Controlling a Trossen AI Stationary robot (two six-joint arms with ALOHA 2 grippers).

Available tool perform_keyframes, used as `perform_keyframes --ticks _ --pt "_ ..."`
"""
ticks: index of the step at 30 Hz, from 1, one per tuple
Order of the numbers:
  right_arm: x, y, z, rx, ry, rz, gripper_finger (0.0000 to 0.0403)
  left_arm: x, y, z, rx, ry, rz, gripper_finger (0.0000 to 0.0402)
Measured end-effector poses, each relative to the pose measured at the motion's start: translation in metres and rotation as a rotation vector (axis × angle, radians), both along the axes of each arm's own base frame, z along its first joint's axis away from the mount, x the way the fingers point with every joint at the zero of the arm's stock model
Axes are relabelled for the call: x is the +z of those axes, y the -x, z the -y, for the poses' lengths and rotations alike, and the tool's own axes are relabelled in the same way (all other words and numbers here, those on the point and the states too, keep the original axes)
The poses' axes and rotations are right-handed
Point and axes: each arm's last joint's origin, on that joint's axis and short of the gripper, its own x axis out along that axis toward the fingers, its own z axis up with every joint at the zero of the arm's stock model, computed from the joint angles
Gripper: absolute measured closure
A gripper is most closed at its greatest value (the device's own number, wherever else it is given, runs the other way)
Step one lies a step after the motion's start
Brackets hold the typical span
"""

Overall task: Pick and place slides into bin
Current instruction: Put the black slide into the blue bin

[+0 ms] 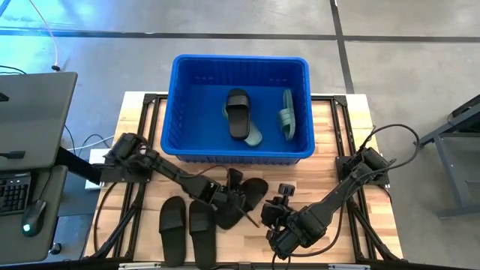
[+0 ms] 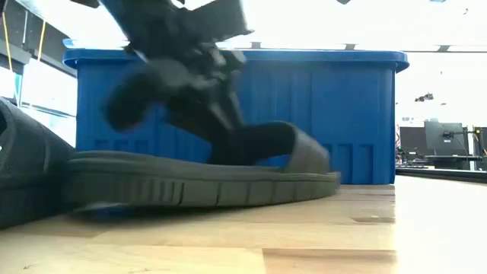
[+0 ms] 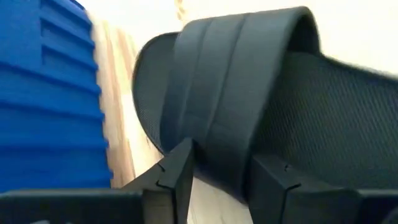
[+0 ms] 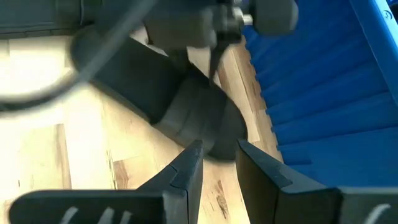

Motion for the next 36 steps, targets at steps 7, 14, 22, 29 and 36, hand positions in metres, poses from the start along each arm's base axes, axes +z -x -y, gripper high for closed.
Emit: perform_keyframes --ticks 7,14,22,29,36 --pt "0.000 0.000 0.000 0.000 0.001 -0.001 0.0319 -0.011 -0.011 -0.008 0.033 -0.026 0.041 0.0347" --pt "0.000 0.001 -0.001 -0.010 -0.023 -0.004 0.0319 0.014 -0.003 0.028 -0.010 0.060 0.070 0.0383" --pt "-0.001 0.003 -0.003 -0.056 -0.108 -0.021 0.0319 0.106 0.013 0.082 -0.004 -0.193 0.082 0.0384" --pt "-0.001 0.004 -0.004 -0.050 -0.109 -0.020 0.0319 0.207 0.041 0.086 0.132 -0.625 0.181 0.0391" --pt "-0.001 0.004 -0.004 -0.050 -0.109 -0.020 0.0319 0.279 0.051 0.016 0.401 -0.666 0.258 0.0396"
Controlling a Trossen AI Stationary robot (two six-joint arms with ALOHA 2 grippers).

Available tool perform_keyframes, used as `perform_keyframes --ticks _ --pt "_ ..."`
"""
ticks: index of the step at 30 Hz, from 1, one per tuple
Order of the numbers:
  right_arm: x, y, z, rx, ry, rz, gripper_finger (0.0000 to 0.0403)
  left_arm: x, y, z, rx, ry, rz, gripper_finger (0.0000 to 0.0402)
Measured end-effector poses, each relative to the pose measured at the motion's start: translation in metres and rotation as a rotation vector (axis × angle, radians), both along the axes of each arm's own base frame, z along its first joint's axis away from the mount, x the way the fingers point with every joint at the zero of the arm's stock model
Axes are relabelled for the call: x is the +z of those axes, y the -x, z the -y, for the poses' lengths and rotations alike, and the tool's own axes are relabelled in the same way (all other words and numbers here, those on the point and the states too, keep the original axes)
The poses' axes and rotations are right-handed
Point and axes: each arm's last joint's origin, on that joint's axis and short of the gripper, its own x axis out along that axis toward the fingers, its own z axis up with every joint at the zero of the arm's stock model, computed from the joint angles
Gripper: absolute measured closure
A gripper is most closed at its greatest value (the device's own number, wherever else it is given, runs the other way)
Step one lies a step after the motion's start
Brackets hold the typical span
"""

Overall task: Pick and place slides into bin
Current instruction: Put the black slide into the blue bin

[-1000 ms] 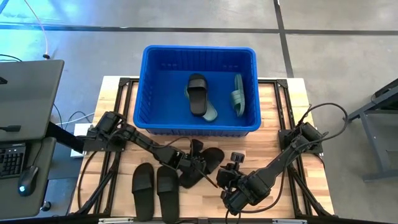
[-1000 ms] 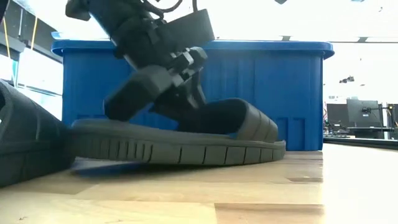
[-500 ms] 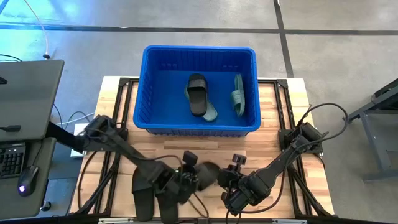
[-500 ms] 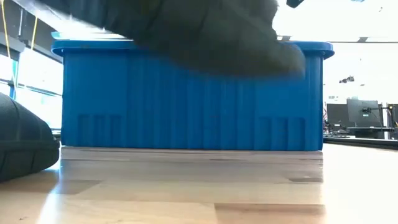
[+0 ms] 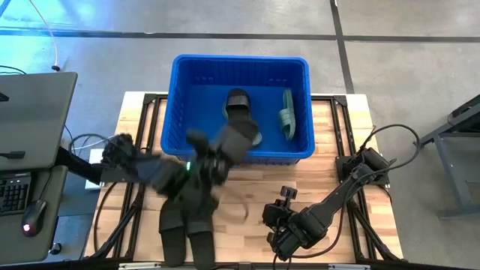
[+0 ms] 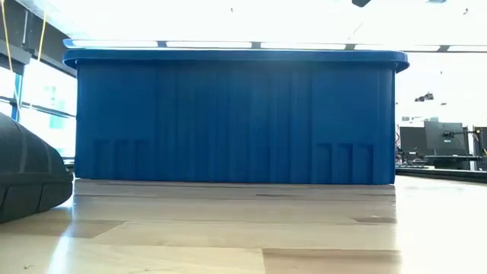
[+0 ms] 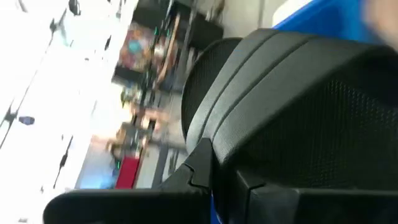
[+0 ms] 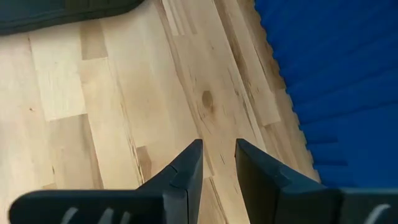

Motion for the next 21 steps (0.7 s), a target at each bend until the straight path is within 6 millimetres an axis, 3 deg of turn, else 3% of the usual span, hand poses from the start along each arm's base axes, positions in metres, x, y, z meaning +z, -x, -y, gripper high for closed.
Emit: perform_keyframes --ticks 4,7,10,14,21 --pt "0.000 0.000 0.000 0.002 0.001 -0.002 0.0319 0.012 -0.003 -0.067 0.180 0.026 -0.003 0.0394" --pt "0.000 0.001 0.000 0.001 0.002 -0.001 0.0319 0.003 -0.008 -0.123 0.314 0.134 -0.047 0.0398" --pt "0.000 0.001 0.000 0.001 0.006 -0.001 0.0319 -0.022 -0.008 -0.173 0.453 0.227 -0.115 0.0395" --pt "0.000 0.001 0.001 -0.003 0.028 0.008 0.0319 -0.069 0.001 -0.225 0.623 0.258 -0.289 0.0388" --pt "0.001 0.000 0.001 -0.023 0.039 0.036 0.0319 -0.138 0.029 -0.273 0.831 0.297 -0.448 0.0396"
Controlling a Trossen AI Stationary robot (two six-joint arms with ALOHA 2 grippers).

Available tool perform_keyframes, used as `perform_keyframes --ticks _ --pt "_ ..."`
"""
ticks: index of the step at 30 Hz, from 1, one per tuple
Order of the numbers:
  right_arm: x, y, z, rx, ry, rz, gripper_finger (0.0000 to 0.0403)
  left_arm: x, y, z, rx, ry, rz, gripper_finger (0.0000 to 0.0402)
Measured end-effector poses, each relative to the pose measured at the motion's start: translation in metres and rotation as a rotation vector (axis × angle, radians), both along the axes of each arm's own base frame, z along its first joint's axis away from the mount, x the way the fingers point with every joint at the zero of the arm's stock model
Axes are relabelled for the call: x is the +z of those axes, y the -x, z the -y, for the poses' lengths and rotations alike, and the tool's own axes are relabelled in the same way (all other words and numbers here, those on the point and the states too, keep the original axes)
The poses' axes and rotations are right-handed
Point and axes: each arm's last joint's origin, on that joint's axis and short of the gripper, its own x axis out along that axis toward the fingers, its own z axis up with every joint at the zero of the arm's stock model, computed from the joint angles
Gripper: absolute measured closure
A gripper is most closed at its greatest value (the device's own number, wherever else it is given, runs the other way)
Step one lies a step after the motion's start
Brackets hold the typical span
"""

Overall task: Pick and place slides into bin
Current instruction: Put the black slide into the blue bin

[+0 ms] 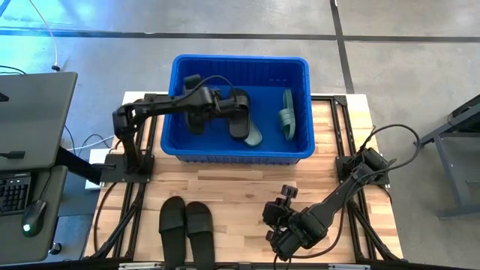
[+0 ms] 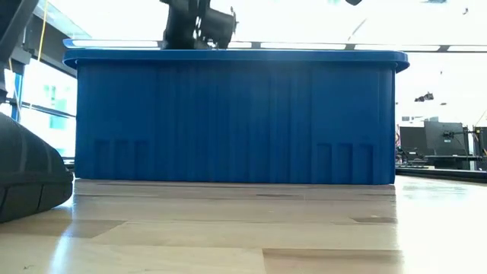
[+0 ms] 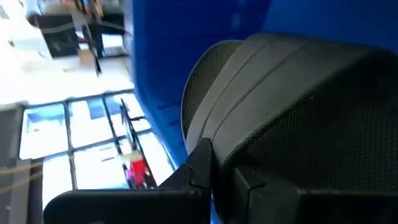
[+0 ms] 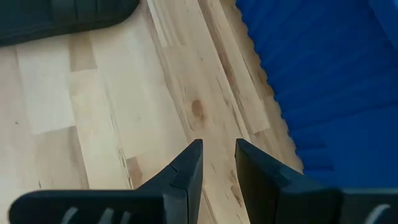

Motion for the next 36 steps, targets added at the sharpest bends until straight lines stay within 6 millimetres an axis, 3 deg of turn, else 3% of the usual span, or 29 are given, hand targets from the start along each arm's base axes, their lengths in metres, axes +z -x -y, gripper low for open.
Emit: perform_keyframes --ticks 9,16,27,31,36 --pt "0.000 -0.001 -0.001 -0.069 -0.069 0.038 0.0319 -0.065 0.018 -0.031 0.050 0.201 0.047 0.0368" --pt "0.000 -0.001 -0.003 -0.103 -0.106 0.065 0.0319 -0.082 0.035 -0.042 0.067 0.322 0.001 0.0335" --pt "-0.020 0.007 -0.008 -0.095 -0.118 0.012 0.0319 -0.077 0.033 -0.039 -0.045 0.481 -0.066 0.0255" --pt "-0.027 0.008 -0.007 -0.097 -0.118 -0.011 0.0319 -0.058 0.028 -0.034 -0.062 0.499 -0.089 0.0234" --pt "-0.027 0.004 -0.002 -0.112 -0.115 -0.004 0.0319 -0.014 0.012 -0.013 -0.134 0.502 -0.124 0.0229"
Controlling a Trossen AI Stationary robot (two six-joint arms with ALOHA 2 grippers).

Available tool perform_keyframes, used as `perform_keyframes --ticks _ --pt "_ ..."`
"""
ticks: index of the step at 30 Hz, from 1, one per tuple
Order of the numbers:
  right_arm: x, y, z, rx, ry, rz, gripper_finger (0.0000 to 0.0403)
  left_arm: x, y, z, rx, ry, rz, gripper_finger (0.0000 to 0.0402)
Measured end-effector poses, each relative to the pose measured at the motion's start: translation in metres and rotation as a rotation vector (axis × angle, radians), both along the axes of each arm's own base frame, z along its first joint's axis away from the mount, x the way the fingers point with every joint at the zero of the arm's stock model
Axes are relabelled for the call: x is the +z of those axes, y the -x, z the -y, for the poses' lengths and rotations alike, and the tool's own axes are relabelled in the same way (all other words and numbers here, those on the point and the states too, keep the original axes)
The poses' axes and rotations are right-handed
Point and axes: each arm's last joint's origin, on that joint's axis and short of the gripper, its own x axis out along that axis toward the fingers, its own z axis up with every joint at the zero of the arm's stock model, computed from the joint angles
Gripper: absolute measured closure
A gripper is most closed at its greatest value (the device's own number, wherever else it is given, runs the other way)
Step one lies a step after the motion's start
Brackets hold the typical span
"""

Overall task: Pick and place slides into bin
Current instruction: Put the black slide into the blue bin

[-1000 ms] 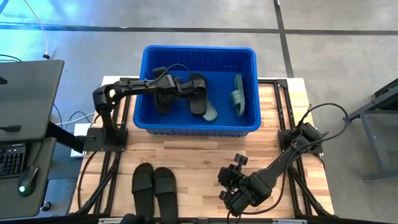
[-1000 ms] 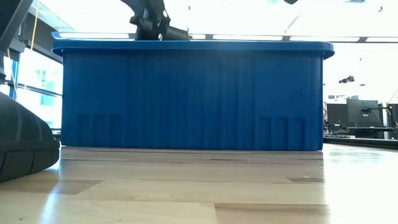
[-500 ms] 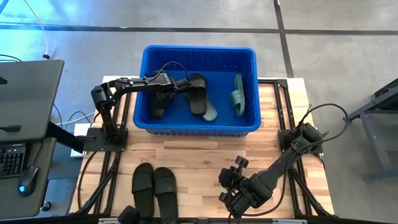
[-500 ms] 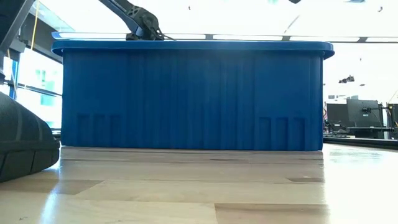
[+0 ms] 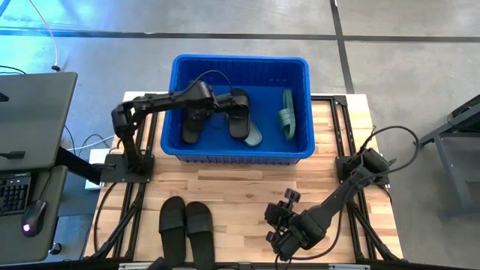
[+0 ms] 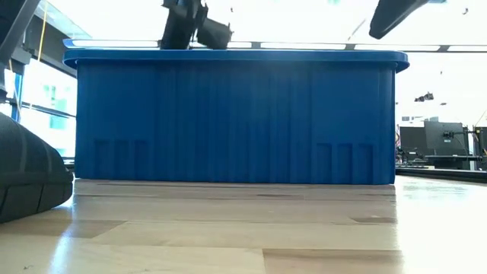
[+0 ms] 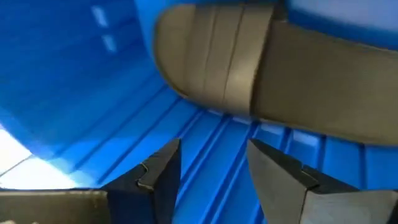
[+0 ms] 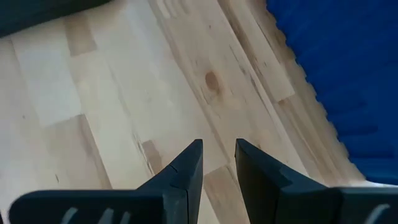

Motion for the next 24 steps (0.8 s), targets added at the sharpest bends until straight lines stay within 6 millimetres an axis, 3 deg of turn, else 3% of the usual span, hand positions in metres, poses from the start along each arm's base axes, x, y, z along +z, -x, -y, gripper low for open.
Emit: perform_keyframes --ticks 8,13,17,21,24 --pt "0.000 -0.006 0.007 -0.024 -0.005 0.003 0.0319 0.082 -0.028 0.044 -0.170 -0.039 0.272 0.0245" --pt "0.001 -0.012 0.005 0.092 0.040 0.006 0.0319 0.118 -0.036 0.084 -0.254 0.007 0.476 0.0252" --pt "-0.003 -0.028 -0.004 0.256 0.109 0.109 0.0319 0.132 -0.042 0.116 -0.365 0.002 0.520 0.0257" --pt "-0.035 -0.057 -0.015 0.520 0.215 0.213 0.0316 0.142 -0.043 0.140 -0.477 -0.014 0.522 0.0259" --pt "-0.057 -0.079 -0.011 0.670 0.307 0.299 0.0309 0.142 -0.045 0.155 -0.524 -0.051 0.505 0.0259"
